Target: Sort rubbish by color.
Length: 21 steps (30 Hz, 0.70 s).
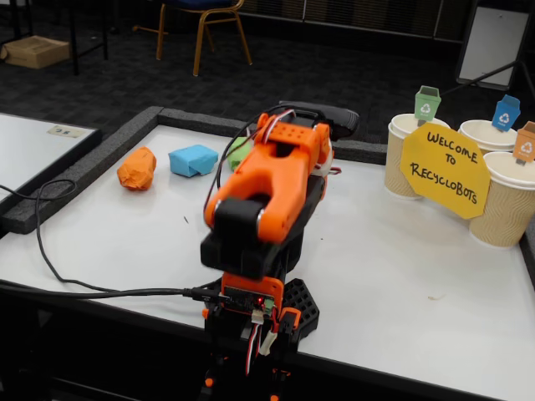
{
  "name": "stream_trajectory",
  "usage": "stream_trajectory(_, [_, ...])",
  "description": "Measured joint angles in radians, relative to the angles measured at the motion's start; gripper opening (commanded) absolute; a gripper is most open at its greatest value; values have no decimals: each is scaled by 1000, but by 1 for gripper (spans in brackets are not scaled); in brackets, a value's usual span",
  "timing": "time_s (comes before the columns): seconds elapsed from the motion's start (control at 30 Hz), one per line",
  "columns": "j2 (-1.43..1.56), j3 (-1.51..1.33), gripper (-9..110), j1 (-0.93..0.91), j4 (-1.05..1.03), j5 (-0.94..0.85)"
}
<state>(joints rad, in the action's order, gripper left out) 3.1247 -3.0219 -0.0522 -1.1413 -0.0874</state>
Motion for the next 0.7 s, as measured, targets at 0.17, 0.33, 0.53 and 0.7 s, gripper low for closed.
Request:
stream_trajectory(0.17, [-144, 181, 6, -3, 6, 0])
stream_trajectory(0.33, [-245, 394, 8, 9, -38, 0])
stream_trajectory(0.53, [-259, 586, 9, 175, -140, 0])
stream_trajectory(0.7, [-262, 653, 10, 350, -207, 0])
